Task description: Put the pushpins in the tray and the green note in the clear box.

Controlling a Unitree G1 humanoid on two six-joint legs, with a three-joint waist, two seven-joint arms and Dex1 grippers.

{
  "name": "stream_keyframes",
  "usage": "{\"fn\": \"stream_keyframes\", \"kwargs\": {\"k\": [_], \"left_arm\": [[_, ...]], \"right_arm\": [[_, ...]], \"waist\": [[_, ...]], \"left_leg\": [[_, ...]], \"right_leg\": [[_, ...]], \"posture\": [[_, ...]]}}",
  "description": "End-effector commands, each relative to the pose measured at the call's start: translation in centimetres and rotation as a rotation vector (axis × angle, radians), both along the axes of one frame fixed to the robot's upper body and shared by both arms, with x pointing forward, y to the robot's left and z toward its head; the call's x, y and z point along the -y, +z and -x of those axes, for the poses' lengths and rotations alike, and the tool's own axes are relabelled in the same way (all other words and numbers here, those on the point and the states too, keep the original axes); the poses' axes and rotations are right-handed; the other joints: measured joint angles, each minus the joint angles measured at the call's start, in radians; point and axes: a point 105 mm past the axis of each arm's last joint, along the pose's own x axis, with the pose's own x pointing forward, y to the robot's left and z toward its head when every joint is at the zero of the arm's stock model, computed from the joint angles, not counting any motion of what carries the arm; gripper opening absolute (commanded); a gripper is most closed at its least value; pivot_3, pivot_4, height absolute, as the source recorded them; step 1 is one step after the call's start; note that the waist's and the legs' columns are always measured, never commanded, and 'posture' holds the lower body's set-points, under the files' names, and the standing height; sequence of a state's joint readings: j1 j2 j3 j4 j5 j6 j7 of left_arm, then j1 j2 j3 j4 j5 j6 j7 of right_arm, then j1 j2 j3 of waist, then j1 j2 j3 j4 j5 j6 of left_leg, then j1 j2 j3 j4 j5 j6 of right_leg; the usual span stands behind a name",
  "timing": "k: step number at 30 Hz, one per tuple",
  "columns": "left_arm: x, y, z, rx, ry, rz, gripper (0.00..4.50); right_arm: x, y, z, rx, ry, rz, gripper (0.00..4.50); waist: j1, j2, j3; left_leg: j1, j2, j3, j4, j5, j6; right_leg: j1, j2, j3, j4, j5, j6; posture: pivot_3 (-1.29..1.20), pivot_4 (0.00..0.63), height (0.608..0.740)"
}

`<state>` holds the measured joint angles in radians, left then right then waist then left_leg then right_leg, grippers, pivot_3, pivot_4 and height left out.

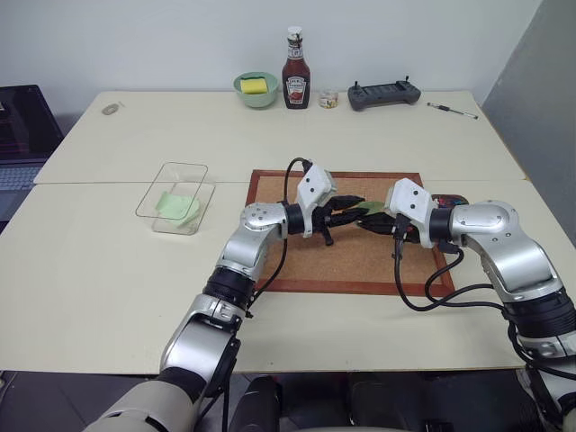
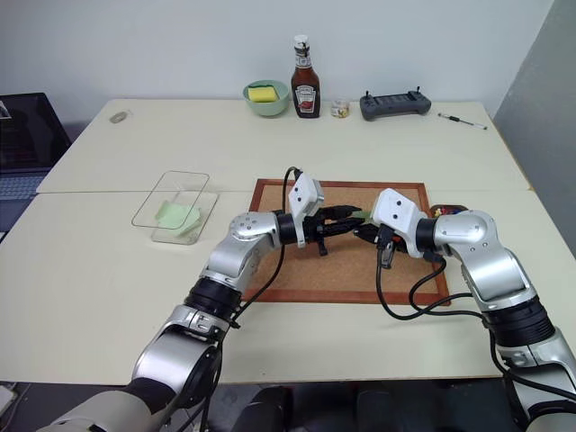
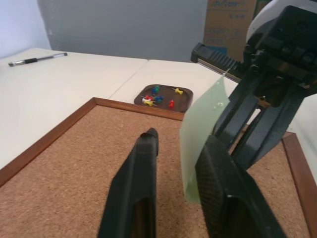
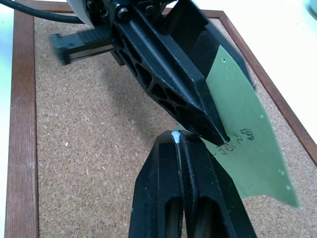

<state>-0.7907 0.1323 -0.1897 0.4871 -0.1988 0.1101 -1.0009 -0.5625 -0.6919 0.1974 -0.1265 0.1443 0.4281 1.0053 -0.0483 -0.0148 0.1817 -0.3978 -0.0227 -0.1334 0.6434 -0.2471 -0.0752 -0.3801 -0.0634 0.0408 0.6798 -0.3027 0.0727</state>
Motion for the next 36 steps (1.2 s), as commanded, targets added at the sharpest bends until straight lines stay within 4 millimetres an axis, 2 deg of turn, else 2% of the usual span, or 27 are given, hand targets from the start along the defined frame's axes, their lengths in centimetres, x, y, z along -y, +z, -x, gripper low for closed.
{"fn": "stream_keyframes", "kwargs": {"k": [1,3,10,27,33,36], "left_arm": [[0.8,0.0,1.0,0.003,-0.076,-0.031,0.29],[0.8,-0.4,1.0,-0.001,-0.072,-0.048,0.01],[0.5,-1.9,0.7,0.006,-0.025,-0.111,0.01],[-0.5,-2.0,-0.7,0.044,0.123,-0.075,0.01],[-0.9,-2.1,-0.9,0.057,0.148,-0.077,0.01],[-1.5,-1.9,-1.4,0.062,0.192,-0.069,0.01]], "right_arm": [[-0.9,2.0,0.4,0.066,0.048,-0.019,0.00],[-0.9,2.0,0.4,0.068,0.048,-0.019,0.00],[-1.0,2.2,0.5,0.089,0.052,-0.017,0.00],[-0.7,2.7,0.8,0.092,0.008,-0.078,0.00],[0.2,3.2,0.5,0.096,-0.035,-0.101,0.00],[1.5,3.9,0.3,0.095,-0.089,-0.126,0.00]], "waist": [[0.000,0.000,0.000],[0.000,0.000,0.000],[0.000,0.000,0.000],[0.000,0.000,0.000],[0.001,0.000,0.000],[0.001,0.000,0.000]], "left_leg": [[0.000,0.000,0.000,0.000,0.000,0.000],[0.000,0.000,0.000,0.000,0.000,0.000],[0.000,0.000,0.000,0.000,0.000,0.000],[0.000,0.000,0.000,0.000,0.000,0.000],[0.000,0.000,0.000,0.000,0.000,0.000],[0.000,0.000,0.000,0.000,0.000,0.000]], "right_leg": [[0.000,0.000,0.000,0.000,0.000,0.000],[0.000,0.000,0.000,0.000,0.000,0.000],[0.000,0.000,0.000,0.000,0.000,0.000],[-0.001,0.000,0.000,0.000,0.000,0.000],[0.000,0.000,0.000,0.000,0.000,0.000],[0.000,0.000,0.000,0.000,0.000,0.000]], "posture": [[0.00,0.150,0.740],[0.00,0.150,0.740],[0.00,0.150,0.740],[0.00,0.150,0.740],[0.00,0.150,0.740],[0.00,0.150,0.740]]}}
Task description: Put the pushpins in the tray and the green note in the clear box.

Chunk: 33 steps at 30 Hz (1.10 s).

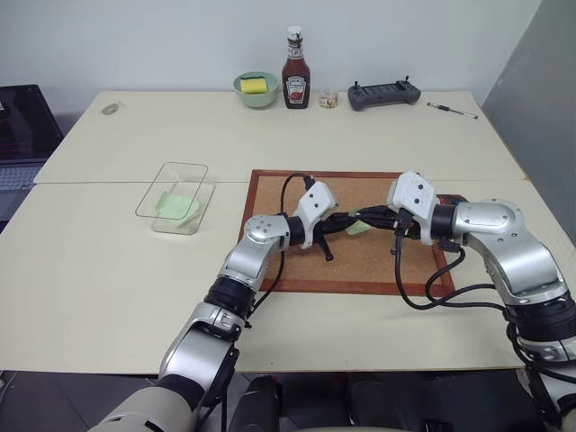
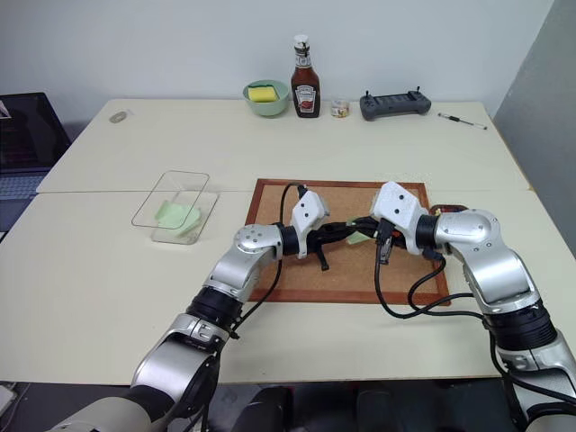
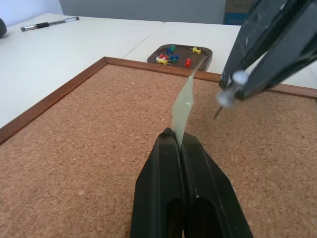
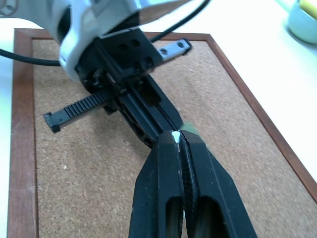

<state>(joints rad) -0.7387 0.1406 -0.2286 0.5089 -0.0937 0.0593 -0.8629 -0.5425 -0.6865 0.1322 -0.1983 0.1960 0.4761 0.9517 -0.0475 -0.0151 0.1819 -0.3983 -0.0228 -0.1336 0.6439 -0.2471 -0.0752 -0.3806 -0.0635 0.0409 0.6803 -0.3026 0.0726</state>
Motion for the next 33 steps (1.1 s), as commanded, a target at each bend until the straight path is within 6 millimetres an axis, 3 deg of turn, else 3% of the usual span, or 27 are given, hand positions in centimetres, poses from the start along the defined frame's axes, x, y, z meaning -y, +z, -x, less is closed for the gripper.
{"fn": "stream_keyframes", "kwargs": {"k": [1,5,8,10,13,17,24,33], "left_arm": [[-1.0,1.1,-0.7,0.038,0.063,0.035,0.01],[-3.0,1.5,-1.7,0.006,0.163,0.072,0.01],[-4.4,1.4,-2.2,-0.030,0.228,0.088,0.01],[-4.7,1.5,-2.1,-0.033,0.246,0.096,0.01],[-4.7,2.0,-1.7,-0.035,0.248,0.113,0.01],[-4.3,2.2,-1.2,-0.025,0.236,0.112,0.01],[-4.0,2.6,-1.2,-0.015,0.234,0.115,0.01],[-4.0,2.7,-1.3,-0.014,0.232,0.120,0.00]], "right_arm": [[2.0,2.3,0.0,0.052,-0.074,-0.048,0.00],[5.8,1.8,0.0,0.023,-0.209,-0.023,0.00],[9.6,0.5,-0.9,0.061,-0.365,0.089,0.00],[12.0,-0.4,-1.6,0.093,-0.462,0.173,0.00],[14.0,-1.9,-2.4,0.126,-0.529,0.301,0.00],[15.3,-3.3,-3.8,0.175,-0.569,0.396,0.00],[16.2,-3.7,-5.9,0.205,-0.614,0.416,0.00],[16.5,-3.5,-6.0,0.200,-0.628,0.399,1.82]], "waist": [[0.000,0.000,0.000],[0.006,0.000,0.000],[0.005,0.000,0.000],[0.007,0.000,0.000],[0.006,0.000,0.000],[0.003,0.000,0.000],[-0.003,0.000,0.000],[-0.002,0.000,0.000]], "left_leg": [[0.000,0.000,0.000,0.000,0.000,0.000],[0.000,0.000,0.000,0.000,0.000,0.000],[0.000,0.000,0.001,0.000,0.000,0.000],[0.000,0.000,0.001,0.000,0.000,0.000],[0.000,-0.001,0.002,0.000,0.000,0.000],[0.000,0.000,0.002,0.000,0.000,0.000],[0.001,0.000,0.003,0.000,0.001,-0.002],[0.000,0.000,0.003,0.000,0.001,-0.002]], "right_leg": [[0.000,0.000,0.000,0.000,0.000,0.000],[0.000,0.000,0.000,0.000,0.000,0.000],[0.000,0.000,0.001,0.000,0.000,0.000],[0.000,0.000,0.000,0.000,0.000,0.000],[0.000,-0.001,0.001,0.001,0.000,0.000],[0.000,-0.001,0.001,0.000,0.000,0.000],[0.000,-0.001,0.001,0.001,0.000,0.000],[0.000,-0.001,0.001,0.000,0.000,0.000]], "posture": [[0.00,0.150,0.740],[0.00,0.150,0.740],[0.00,0.150,0.740],[0.00,0.150,0.740],[0.00,0.150,0.740],[0.00,0.150,0.740],[0.00,0.150,0.740],[0.00,0.150,0.740]]}}
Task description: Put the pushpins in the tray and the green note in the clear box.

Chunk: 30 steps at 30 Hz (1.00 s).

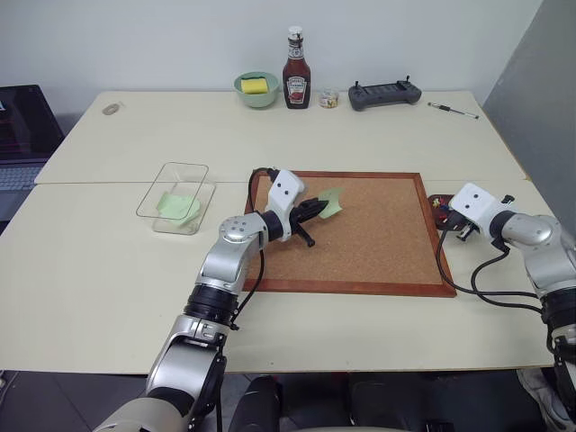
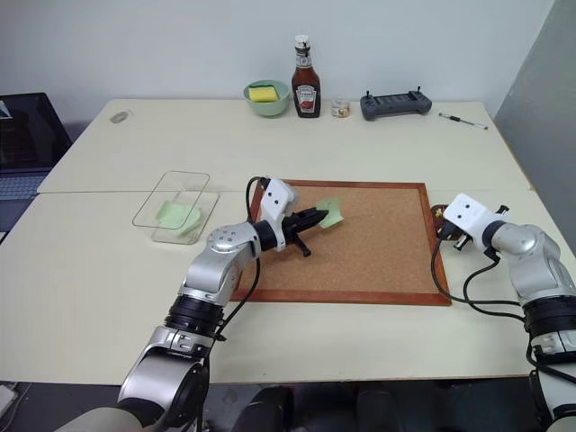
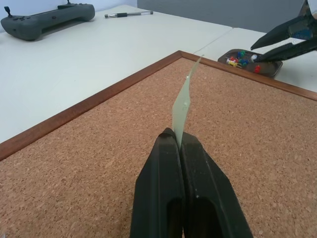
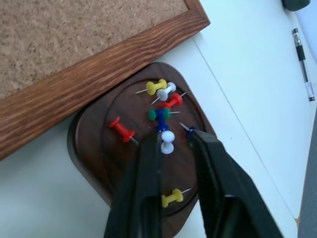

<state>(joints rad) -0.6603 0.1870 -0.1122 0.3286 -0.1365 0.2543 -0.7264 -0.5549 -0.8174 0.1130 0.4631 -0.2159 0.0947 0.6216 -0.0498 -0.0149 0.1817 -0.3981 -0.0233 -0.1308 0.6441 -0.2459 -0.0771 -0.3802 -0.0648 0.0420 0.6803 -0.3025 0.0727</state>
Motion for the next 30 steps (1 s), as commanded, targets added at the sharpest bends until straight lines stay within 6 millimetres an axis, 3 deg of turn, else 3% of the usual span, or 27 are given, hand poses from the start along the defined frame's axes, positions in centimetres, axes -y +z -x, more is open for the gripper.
{"fn": "stream_keyframes", "kwargs": {"k": [1,6,10,16,20,30], "left_arm": [[0.4,1.7,0.0,0.052,-0.011,0.030,0.00],[0.3,2.0,-0.1,0.054,-0.008,0.037,0.00],[-0.2,3.3,-0.4,0.081,0.017,0.061,0.00],[-2.0,6.1,-0.8,0.146,0.103,0.086,0.00],[-5.3,8.0,-0.5,0.199,0.218,0.046,0.00],[-19.2,8.1,1.3,0.214,0.694,-0.150,0.00]], "right_arm": [[-0.1,2.1,-0.2,0.064,0.009,-0.008,1.96],[-0.3,3.5,0.1,0.090,0.020,-0.023,2.99],[-1.4,6.0,1.1,0.114,0.070,-0.083,3.90],[-7.4,9.1,2.6,0.115,0.322,-0.264,4.03],[-13.0,9.9,4.4,0.035,0.578,-0.430,4.03],[-23.6,9.1,5.6,-0.082,0.900,-0.591,4.03]], "waist": [[0.000,0.000,0.000],[-0.002,0.000,0.000],[0.001,0.000,0.000],[-0.005,0.000,0.000],[-0.010,0.000,0.000],[-0.010,-0.001,0.001]], "left_leg": [[0.000,0.000,0.000,0.000,0.000,0.000],[0.000,0.000,0.000,0.000,0.000,0.000],[0.000,0.000,0.000,0.000,0.000,0.000],[0.000,0.000,-0.001,0.000,-0.001,0.001],[0.000,0.001,-0.001,0.000,-0.001,0.001],[0.000,0.001,-0.004,0.000,-0.001,0.001]], "right_leg": [[0.000,0.000,0.000,0.000,0.000,0.000],[0.000,0.000,0.000,0.000,0.000,0.000],[0.000,0.000,0.000,0.000,0.000,0.000],[0.000,0.000,-0.001,0.000,0.000,0.000],[0.000,0.001,-0.001,0.000,0.000,0.000],[-0.001,0.002,-0.001,0.001,0.000,0.000]], "posture": [[0.00,0.150,0.740],[0.00,0.150,0.740],[0.00,0.150,0.740],[0.00,0.150,0.740],[0.00,0.150,0.740],[0.00,0.150,0.740]]}}
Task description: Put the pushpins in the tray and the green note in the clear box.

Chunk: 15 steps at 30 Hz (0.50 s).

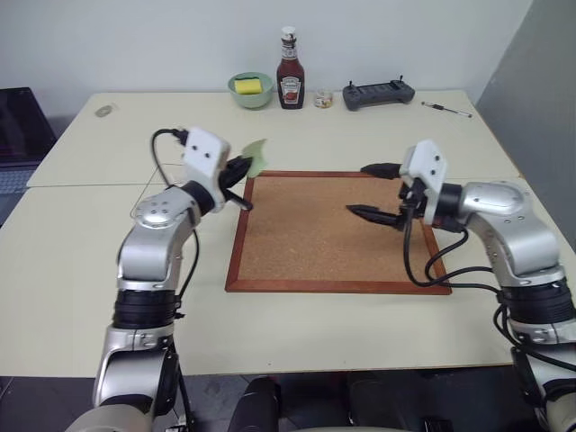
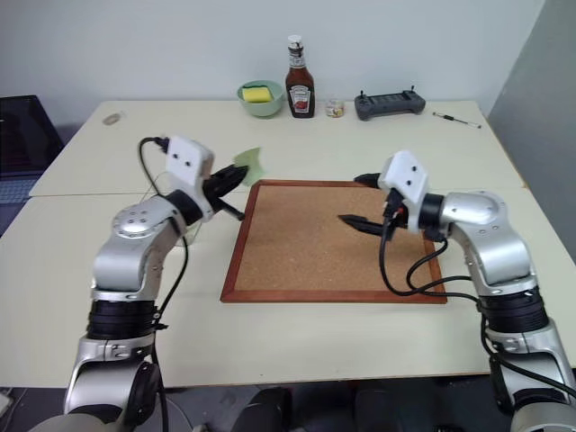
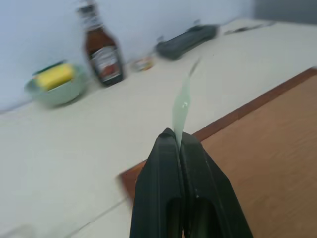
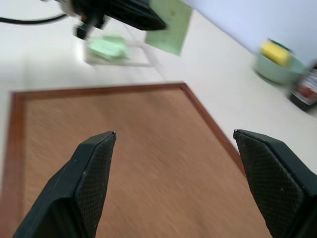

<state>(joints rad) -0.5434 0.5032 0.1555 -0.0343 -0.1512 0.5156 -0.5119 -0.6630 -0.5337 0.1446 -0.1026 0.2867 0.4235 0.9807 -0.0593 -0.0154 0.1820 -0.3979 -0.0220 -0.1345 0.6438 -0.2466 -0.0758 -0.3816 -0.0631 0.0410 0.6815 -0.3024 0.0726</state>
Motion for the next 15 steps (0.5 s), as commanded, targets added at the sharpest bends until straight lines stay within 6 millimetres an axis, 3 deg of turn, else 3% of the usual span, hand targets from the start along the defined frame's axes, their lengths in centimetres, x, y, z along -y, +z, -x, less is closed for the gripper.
{"fn": "stream_keyframes", "kwargs": {"k": [1,7,12,15], "left_arm": [[-4.8,1.7,1.2,0.052,0.178,-0.075,0.00],[-9.0,0.9,1.6,0.008,0.337,-0.131,0.00],[-10.5,0.1,1.1,-0.022,0.392,-0.151,0.00],[-10.6,-0.2,0.6,-0.033,0.395,-0.136,0.45]], "right_arm": [[-3.3,1.1,0.2,0.045,0.093,-0.020,4.03],[-5.8,0.8,0.0,0.047,0.156,-0.007,4.03],[-7.0,1.0,0.4,0.047,0.190,-0.018,4.03],[-7.2,1.0,0.6,0.047,0.195,-0.019,4.08]], "waist": [[0.000,-0.001,0.000],[0.015,-0.001,0.000],[0.013,-0.001,0.000],[0.009,-0.001,0.000]], "left_leg": [[0.000,0.000,0.000,0.000,0.000,0.000],[-0.001,0.000,0.000,0.000,0.000,0.000],[-0.001,0.000,0.000,-0.001,0.000,0.000],[-0.001,0.000,0.000,-0.001,0.000,0.000]], "right_leg": [[0.000,0.000,0.000,0.000,0.000,0.000],[-0.002,0.000,0.000,0.000,0.000,0.000],[-0.004,0.000,0.000,0.001,0.000,0.000],[-0.004,0.000,0.000,0.001,0.000,0.000]], "posture": [[0.00,0.150,0.740],[0.00,0.150,0.740],[0.00,0.150,0.740],[0.00,0.150,0.740]]}}
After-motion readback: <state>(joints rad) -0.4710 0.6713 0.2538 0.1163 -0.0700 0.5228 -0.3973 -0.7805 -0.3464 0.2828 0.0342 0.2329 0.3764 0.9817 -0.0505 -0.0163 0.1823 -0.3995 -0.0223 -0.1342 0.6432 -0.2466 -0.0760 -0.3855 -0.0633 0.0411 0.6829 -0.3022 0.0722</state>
